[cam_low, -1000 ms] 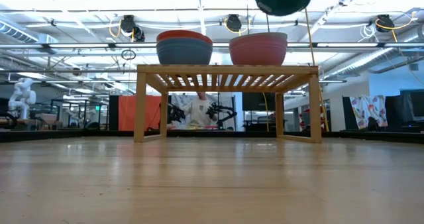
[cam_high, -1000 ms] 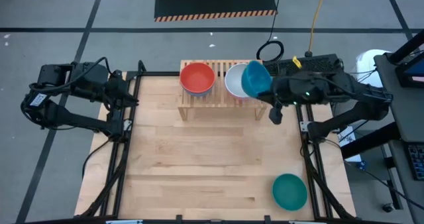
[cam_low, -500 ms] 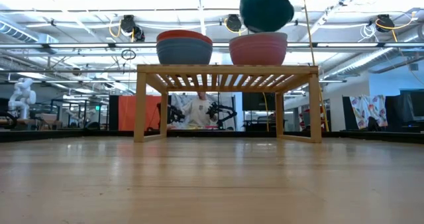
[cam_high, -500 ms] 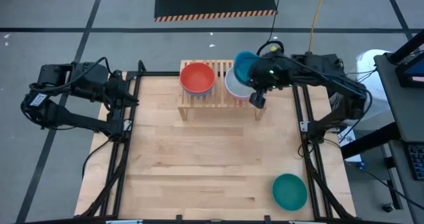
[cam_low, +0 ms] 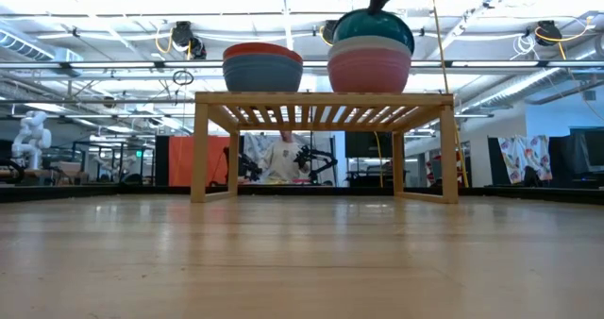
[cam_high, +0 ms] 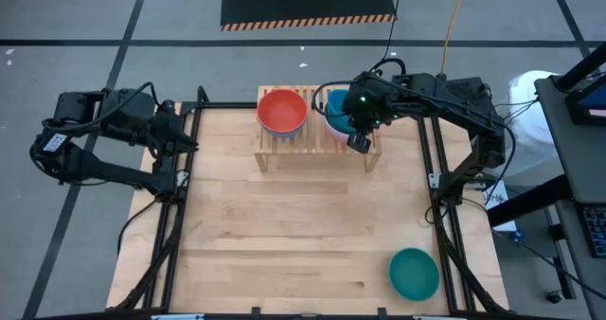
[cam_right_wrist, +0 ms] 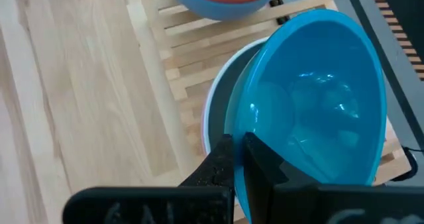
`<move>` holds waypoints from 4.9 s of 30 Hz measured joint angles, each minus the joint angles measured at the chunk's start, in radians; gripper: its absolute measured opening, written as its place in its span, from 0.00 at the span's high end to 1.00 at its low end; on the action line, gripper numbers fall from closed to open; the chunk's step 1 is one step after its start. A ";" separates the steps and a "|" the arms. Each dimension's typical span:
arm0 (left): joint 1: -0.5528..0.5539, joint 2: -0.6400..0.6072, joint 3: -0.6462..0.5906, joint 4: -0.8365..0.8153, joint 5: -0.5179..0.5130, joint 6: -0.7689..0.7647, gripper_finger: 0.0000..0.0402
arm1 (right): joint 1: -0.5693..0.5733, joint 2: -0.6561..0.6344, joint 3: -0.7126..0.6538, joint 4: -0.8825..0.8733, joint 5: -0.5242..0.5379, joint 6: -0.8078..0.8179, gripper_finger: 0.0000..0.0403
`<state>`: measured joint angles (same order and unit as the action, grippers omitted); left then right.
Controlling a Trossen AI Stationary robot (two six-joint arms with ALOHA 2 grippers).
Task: Place and stack bowls onto a shelf
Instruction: Stack the blue bowl on top of the white bowl on the shelf
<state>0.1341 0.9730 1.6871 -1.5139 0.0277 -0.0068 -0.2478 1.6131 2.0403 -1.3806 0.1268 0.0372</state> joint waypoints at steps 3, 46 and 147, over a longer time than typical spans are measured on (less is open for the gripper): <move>0.000 0.000 0.000 0.000 0.000 0.002 0.84 | 0.000 0.000 0.000 -0.011 0.000 0.000 1.00; 0.000 0.000 0.000 0.000 0.000 0.003 0.84 | 0.001 0.000 -0.062 0.022 -0.051 -0.034 0.72; -0.001 0.000 0.000 0.000 0.026 0.003 0.84 | 0.000 -0.072 -0.195 0.086 -0.102 -0.129 1.00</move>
<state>0.1333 0.9726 1.6871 -1.5143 0.0536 -0.0039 -0.2481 1.5406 1.8454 -1.2946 0.0246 -0.0917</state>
